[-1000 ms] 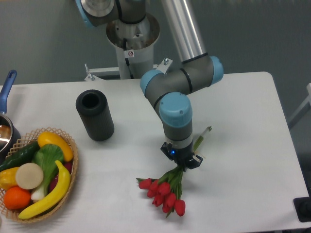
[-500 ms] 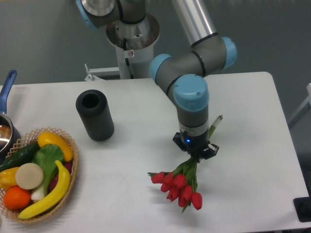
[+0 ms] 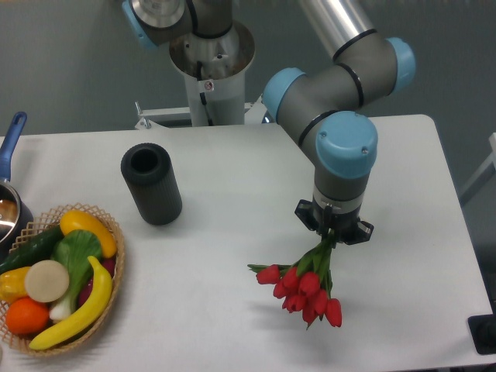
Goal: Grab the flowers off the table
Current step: 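Lift the gripped tulip bunch up off the table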
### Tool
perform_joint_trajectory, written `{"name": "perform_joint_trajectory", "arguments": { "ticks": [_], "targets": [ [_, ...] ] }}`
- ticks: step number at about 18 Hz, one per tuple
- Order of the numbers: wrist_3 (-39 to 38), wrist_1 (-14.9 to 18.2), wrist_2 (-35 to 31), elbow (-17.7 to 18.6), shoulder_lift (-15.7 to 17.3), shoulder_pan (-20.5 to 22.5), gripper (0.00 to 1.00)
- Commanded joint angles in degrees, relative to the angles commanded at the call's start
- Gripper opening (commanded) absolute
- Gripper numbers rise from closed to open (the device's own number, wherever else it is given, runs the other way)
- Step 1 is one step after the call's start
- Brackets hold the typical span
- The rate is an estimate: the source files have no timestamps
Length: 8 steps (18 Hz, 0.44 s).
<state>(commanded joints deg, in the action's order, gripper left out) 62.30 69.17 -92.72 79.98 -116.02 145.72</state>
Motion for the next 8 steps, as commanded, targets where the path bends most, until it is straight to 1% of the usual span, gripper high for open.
{"name": "perform_joint_trajectory", "arguments": {
  "ticks": [8],
  "targets": [
    [0.8, 0.1, -0.4, 0.3, 0.2, -0.1, 0.25]
  ]
}}
